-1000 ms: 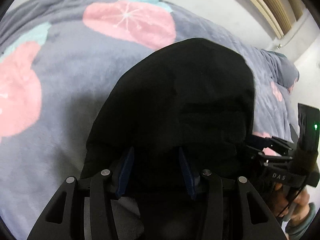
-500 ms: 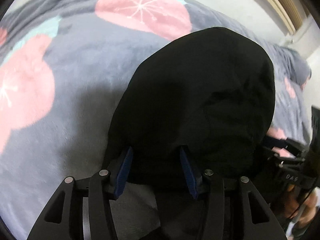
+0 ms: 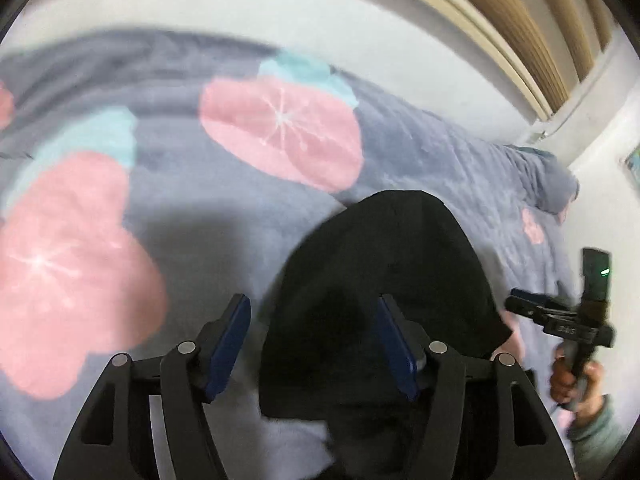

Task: Fold large clothes

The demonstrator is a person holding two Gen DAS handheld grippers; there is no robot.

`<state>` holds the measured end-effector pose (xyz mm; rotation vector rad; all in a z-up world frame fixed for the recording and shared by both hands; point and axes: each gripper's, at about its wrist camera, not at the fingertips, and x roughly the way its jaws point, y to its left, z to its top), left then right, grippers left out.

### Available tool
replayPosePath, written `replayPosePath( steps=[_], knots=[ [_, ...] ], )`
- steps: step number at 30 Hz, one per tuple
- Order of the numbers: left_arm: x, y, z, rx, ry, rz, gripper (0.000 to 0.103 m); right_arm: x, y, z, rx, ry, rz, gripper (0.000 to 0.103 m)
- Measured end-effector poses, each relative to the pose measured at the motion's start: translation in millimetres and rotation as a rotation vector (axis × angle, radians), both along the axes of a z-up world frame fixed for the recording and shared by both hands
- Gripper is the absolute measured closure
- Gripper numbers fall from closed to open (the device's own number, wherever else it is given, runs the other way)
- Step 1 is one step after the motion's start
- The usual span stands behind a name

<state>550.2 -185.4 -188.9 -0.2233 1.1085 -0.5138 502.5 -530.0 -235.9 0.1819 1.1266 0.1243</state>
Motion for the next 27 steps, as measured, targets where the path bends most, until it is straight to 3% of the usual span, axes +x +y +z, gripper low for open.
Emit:
replayPosePath(
  steps=[3, 5, 9, 12, 14, 15, 16, 18, 22, 27],
  knots=[
    [26, -2, -36, -0.134, 0.149, -0.044, 0.036, 17, -22, -20, 0.159, 0.034, -0.019, 0.036],
    [34, -8, -51, -0.151, 0.194, -0.039, 0.036, 25, -28, -37, 0.242, 0.063, -0.010, 0.036],
    [32, -21, -64, -0.176, 0.223, -0.060, 0.036, 45, -10, -58, 0.327, 0.109, 0.057, 0.036],
    [34, -31, -67, -0.167, 0.221, -0.069, 0.037, 54, 11, -55, 0.312, 0.101, 0.115, 0.036],
    [35, -35, -67, -0.146, 0.206, -0.068, 0.037, 62, 24, -54, 0.277, 0.101, 0.135, 0.036],
    [34, -36, -65, -0.136, 0.191, -0.066, 0.045, 55, 26, -46, 0.265, 0.097, 0.142, 0.037],
    [30, -37, -61, -0.115, 0.154, -0.072, 0.065, 52, 30, -41, 0.248, 0.090, 0.151, 0.043],
    [21, -38, -50, -0.093, 0.089, -0.089, 0.078, 47, 37, -34, 0.203, 0.073, 0.171, 0.058],
    [-14, -36, -8, -0.079, -0.040, -0.124, 0.083, 24, 53, -8, 0.115, 0.000, 0.229, 0.085],
    [-78, -27, 51, -0.074, -0.166, -0.192, 0.083, -31, 83, 44, -0.059, -0.140, 0.340, 0.089]
  ],
)
